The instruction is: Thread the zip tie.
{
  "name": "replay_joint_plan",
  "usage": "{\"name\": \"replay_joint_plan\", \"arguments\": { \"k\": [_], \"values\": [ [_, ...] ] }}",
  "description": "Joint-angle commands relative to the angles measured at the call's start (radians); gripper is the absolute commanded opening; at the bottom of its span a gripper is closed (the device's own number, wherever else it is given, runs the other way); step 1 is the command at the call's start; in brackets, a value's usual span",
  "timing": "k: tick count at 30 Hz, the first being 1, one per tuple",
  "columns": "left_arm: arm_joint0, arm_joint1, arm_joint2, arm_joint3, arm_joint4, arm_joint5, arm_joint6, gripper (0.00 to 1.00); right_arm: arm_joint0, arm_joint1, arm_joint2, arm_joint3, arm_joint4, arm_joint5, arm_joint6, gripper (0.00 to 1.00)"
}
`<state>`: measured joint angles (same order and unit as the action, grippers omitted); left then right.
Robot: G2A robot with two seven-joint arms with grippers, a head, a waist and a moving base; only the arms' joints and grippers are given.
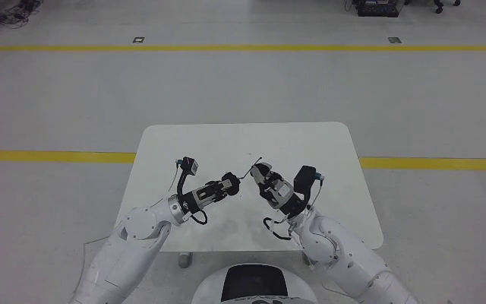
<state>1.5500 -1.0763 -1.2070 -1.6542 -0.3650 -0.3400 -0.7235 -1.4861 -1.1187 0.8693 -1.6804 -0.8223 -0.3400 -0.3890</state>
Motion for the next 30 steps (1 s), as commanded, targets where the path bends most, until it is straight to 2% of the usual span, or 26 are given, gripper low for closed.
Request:
{"name": "replay_joint_plan", "arguments": {
  "k": [1, 30],
  "values": [
    [0.000, 0.000, 0.000, 0.000, 0.000, 0.000, 0.000, 0.00, 0.002, 0.000, -0.002, 0.000, 0.000, 0.000, -0.002, 0.00],
    [0.000, 0.000, 0.000, 0.000, 0.000, 0.000, 0.000, 0.00, 0.011, -0.004, -0.005, 0.014, 0.003, 0.000, -0.001, 0.00]
  ]
}}
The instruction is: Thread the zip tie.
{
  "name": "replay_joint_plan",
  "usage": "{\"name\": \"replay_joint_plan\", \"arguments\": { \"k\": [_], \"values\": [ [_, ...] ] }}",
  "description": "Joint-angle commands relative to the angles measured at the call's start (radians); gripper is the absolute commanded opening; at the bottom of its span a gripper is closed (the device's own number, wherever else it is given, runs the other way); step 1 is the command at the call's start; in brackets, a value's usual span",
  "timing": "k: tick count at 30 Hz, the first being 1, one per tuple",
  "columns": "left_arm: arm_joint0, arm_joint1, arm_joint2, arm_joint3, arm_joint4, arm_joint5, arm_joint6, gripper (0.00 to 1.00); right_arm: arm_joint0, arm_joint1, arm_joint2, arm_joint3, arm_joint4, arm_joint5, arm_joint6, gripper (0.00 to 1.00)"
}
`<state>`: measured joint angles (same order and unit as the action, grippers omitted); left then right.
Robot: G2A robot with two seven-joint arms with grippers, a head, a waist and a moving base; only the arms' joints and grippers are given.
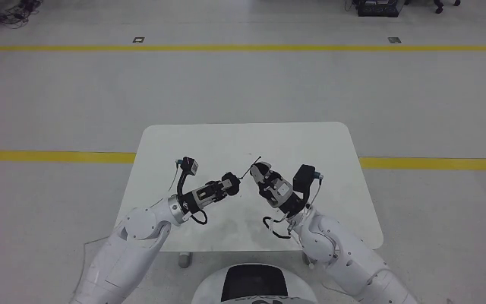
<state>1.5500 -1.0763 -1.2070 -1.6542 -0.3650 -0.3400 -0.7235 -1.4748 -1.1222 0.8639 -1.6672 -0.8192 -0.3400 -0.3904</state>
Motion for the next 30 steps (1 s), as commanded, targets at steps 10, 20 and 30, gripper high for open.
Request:
{"name": "replay_joint_plan", "arguments": {
  "k": [10, 20, 30],
  "values": [
    [0.000, 0.000, 0.000, 0.000, 0.000, 0.000, 0.000, 0.00, 0.002, -0.001, 0.000, 0.007, 0.002, 0.000, 0.011, 0.00],
    [0.000, 0.000, 0.000, 0.000, 0.000, 0.000, 0.000, 0.00, 0.012, -0.007, -0.005, 0.024, 0.012, 0.000, 0.034, 0.00],
    [0.000, 0.000, 0.000, 0.000, 0.000, 0.000, 0.000, 0.00, 0.022, -0.015, -0.015, 0.036, 0.028, 0.000, 0.053, 0.00]
  ]
}}
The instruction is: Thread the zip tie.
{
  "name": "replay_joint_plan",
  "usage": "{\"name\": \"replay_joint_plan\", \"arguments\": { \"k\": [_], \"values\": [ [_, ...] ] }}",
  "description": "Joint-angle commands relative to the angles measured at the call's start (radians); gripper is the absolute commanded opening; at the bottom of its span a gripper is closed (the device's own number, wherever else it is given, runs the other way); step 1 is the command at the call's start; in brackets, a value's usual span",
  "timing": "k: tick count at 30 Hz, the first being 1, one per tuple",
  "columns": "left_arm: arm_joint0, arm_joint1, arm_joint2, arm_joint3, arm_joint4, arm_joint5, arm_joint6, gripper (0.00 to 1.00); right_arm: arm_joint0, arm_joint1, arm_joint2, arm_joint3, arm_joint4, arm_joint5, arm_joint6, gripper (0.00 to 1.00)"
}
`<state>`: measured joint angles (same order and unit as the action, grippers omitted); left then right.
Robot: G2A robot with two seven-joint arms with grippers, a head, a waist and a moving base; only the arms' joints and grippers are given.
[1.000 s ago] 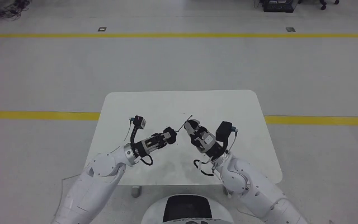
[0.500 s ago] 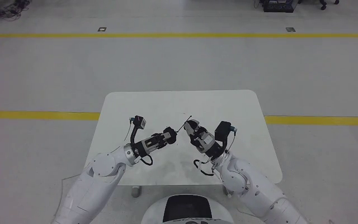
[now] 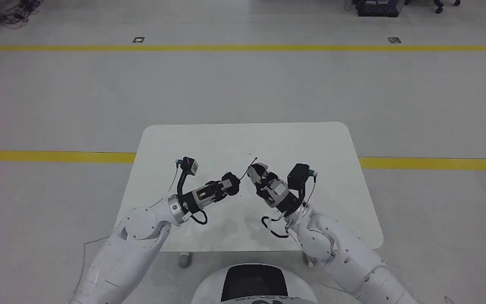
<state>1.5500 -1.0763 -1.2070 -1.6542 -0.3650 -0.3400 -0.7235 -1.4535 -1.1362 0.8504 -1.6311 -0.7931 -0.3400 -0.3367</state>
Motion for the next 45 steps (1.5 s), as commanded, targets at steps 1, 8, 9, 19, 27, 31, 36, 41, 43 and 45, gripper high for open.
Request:
{"name": "replay_joint_plan", "arguments": {
  "k": [1, 8, 9, 19, 27, 31, 36, 41, 43, 45],
  "values": [
    [0.000, 0.000, 0.000, 0.000, 0.000, 0.000, 0.000, 0.00, 0.002, -0.001, -0.004, -0.001, 0.002, 0.000, -0.003, 0.00],
    [0.000, 0.000, 0.000, 0.000, 0.000, 0.000, 0.000, 0.00, 0.016, -0.002, -0.030, -0.008, -0.006, 0.000, -0.017, 0.00],
    [0.000, 0.000, 0.000, 0.000, 0.000, 0.000, 0.000, 0.00, 0.019, -0.002, -0.036, -0.009, -0.008, 0.000, -0.019, 0.00],
    [0.000, 0.000, 0.000, 0.000, 0.000, 0.000, 0.000, 0.00, 0.040, 0.003, -0.070, -0.009, -0.007, 0.000, -0.032, 0.00],
    [0.000, 0.000, 0.000, 0.000, 0.000, 0.000, 0.000, 0.00, 0.056, 0.006, -0.090, -0.010, -0.003, 0.000, -0.039, 0.00],
    [0.000, 0.000, 0.000, 0.000, 0.000, 0.000, 0.000, 0.00, 0.058, 0.009, -0.094, -0.012, -0.003, 0.000, -0.042, 0.00],
    [0.000, 0.000, 0.000, 0.000, 0.000, 0.000, 0.000, 0.00, 0.056, 0.013, -0.090, -0.009, 0.000, 0.000, -0.050, 0.00],
    [0.000, 0.000, 0.000, 0.000, 0.000, 0.000, 0.000, 0.00, 0.048, 0.016, -0.071, 0.002, 0.019, 0.000, -0.059, 0.00],
    [0.000, 0.000, 0.000, 0.000, 0.000, 0.000, 0.000, 0.00, 0.043, 0.019, -0.063, 0.005, 0.031, 0.000, -0.062, 0.00],
    [0.000, 0.000, 0.000, 0.000, 0.000, 0.000, 0.000, 0.00, 0.039, 0.020, -0.059, 0.006, 0.042, 0.000, -0.061, 0.00]
  ]
}}
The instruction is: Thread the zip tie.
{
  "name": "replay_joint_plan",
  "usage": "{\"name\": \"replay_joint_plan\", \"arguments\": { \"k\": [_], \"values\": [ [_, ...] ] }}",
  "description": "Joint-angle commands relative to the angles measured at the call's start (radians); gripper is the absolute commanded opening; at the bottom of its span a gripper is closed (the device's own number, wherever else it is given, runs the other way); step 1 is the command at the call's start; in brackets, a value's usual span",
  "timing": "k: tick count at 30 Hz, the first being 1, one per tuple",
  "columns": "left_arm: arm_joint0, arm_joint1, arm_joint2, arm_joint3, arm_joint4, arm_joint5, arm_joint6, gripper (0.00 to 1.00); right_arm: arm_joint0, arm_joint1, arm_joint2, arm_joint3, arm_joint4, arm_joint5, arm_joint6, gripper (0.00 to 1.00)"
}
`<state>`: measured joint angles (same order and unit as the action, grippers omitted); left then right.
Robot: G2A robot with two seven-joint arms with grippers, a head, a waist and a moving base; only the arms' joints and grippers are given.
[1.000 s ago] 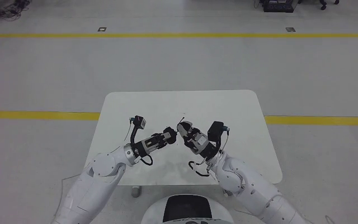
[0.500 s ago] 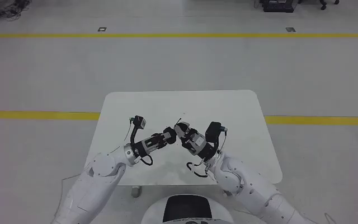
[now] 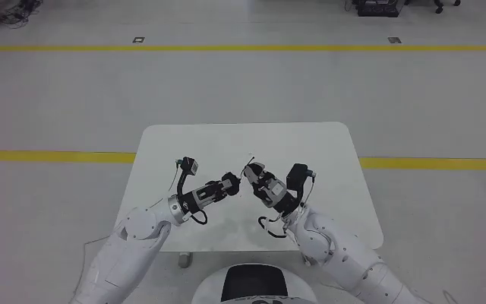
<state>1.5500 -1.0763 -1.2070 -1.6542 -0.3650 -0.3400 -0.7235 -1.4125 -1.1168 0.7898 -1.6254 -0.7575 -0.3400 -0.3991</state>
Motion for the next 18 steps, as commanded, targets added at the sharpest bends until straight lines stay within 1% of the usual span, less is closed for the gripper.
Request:
{"name": "replay_joint_plan", "arguments": {
  "k": [1, 11, 18],
  "values": [
    [0.000, 0.000, 0.000, 0.000, 0.000, 0.000, 0.000, 0.00, -0.003, 0.002, 0.003, 0.002, 0.011, 0.000, 0.003, 0.00],
    [0.000, 0.000, 0.000, 0.000, 0.000, 0.000, 0.000, 0.00, -0.009, 0.014, 0.005, 0.016, 0.049, 0.000, 0.014, 0.00],
    [0.000, 0.000, 0.000, 0.000, 0.000, 0.000, 0.000, 0.00, 0.002, 0.020, -0.017, 0.018, 0.104, 0.000, 0.036, 0.00]
  ]
}}
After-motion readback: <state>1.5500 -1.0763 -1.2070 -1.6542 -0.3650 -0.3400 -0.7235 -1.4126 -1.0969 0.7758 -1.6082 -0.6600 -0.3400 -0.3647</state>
